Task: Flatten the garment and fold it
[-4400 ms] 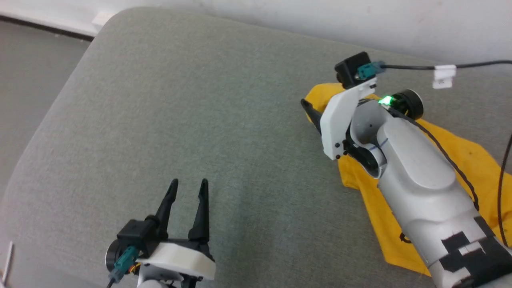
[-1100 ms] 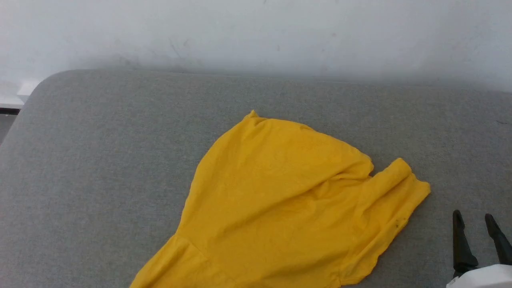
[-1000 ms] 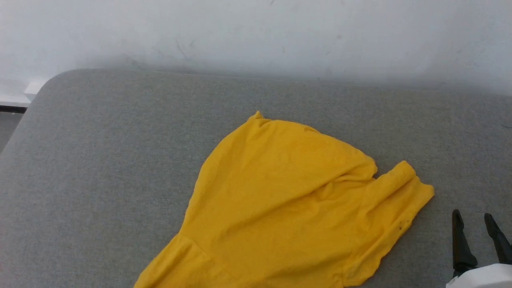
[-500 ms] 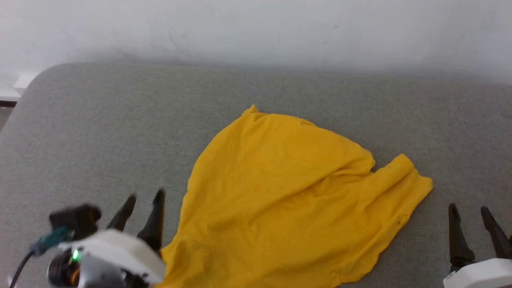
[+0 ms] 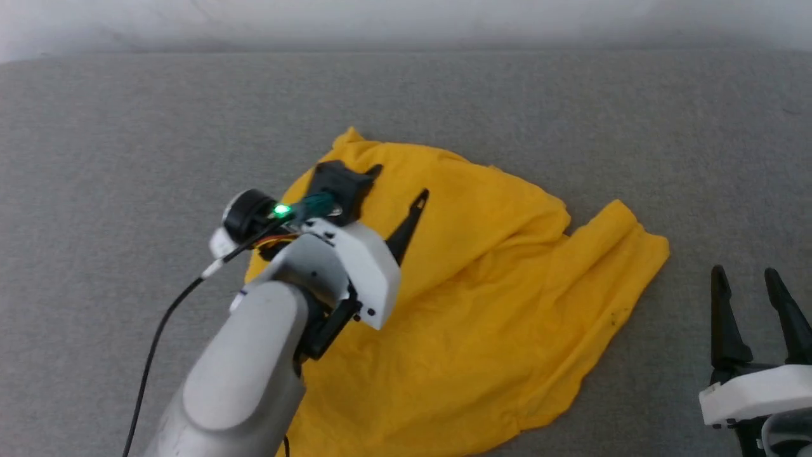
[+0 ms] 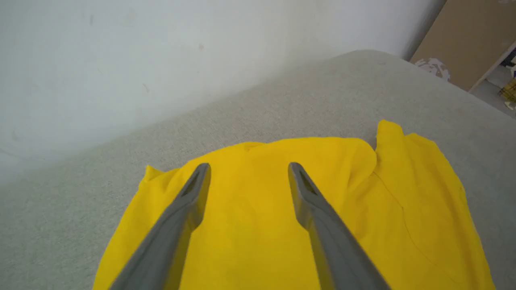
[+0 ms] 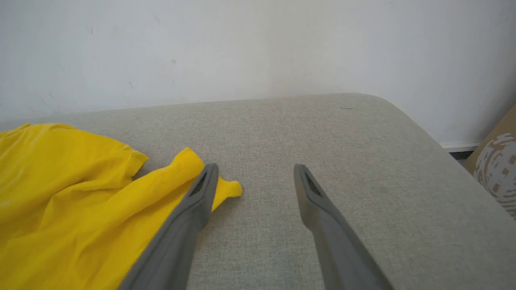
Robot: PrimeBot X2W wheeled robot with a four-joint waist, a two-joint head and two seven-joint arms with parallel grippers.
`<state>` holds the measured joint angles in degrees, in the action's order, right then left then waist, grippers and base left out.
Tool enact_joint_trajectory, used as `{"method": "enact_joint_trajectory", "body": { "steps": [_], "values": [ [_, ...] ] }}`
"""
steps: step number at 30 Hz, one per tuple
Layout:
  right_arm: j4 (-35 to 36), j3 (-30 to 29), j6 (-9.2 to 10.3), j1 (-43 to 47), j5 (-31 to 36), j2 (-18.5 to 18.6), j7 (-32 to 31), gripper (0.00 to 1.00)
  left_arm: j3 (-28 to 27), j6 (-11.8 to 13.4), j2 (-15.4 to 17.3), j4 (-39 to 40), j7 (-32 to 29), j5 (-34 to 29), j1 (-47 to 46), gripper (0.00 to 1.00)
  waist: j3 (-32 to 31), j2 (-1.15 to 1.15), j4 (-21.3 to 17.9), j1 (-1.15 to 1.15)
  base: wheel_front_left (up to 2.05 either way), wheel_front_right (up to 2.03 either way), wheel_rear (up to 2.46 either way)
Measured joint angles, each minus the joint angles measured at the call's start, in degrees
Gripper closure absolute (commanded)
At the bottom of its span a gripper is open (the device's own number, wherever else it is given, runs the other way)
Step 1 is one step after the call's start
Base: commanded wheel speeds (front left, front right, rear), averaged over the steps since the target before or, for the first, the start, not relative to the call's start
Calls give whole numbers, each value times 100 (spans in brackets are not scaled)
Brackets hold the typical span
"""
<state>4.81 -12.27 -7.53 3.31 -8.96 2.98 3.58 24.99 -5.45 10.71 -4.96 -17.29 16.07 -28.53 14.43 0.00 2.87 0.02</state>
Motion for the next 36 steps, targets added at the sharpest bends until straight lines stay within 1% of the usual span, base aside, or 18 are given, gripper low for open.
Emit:
{"method": "enact_joint_trajectory", "body": {
  "steps": [2,5,10,14,15,16,20,24,27,32,34,36],
  "values": [
    [-2,10,0,-25,-3,0,5,0,253,-93,-2,-466,-269,29,-248,0,103,0,-123,0,0,0,0],
    [-14,0,0,-40,-13,0,36,0,645,-156,74,-951,-653,109,-526,0,265,0,-299,0,0,0,0],
    [-60,35,0,-80,-71,1,149,0,1096,-163,290,-1448,-847,152,-1010,0,547,0,-543,0,0,0,0],
    [-125,92,0,-147,-127,-1,208,0,1649,-164,519,-1735,-988,203,-1351,0,718,0,-718,-2,0,0,0],
    [-134,102,0,-174,-133,0,211,0,1727,-166,568,-1782,-989,212,-1460,65,750,0,-755,-3,0,0,0],
    [-143,108,0,-193,-144,0,226,0,1780,-187,589,-1829,-949,213,-1544,100,779,0,-788,-3,0,0,0],
    [-183,92,0,-204,-168,1,268,0,1779,-197,579,-2034,-589,219,-1694,100,853,0,-860,-2,0,0,0],
    [-192,81,0,-205,-168,1,269,0,1772,-137,572,-2181,-218,131,-1858,100,865,0,-846,-2,0,0,0],
    [-183,102,0,-218,-168,1,268,0,1662,42,593,-2252,49,7,-2182,100,907,0,-849,-1,0,0,0],
    [-156,186,0,-271,-159,-1,256,0,1326,355,690,-2485,503,-125,-2880,100,1006,0,-928,-1,0,0,0],
    [-140,211,0,-310,-149,1,250,0,1276,378,765,-2660,655,-188,-3082,100,1048,0,-984,-1,0,0,0],
    [-129,256,0,-312,-125,1,245,0,1226,378,772,-2895,726,-182,-3190,100,1098,0,-1039,-1,0,0,0]
  ]
}}
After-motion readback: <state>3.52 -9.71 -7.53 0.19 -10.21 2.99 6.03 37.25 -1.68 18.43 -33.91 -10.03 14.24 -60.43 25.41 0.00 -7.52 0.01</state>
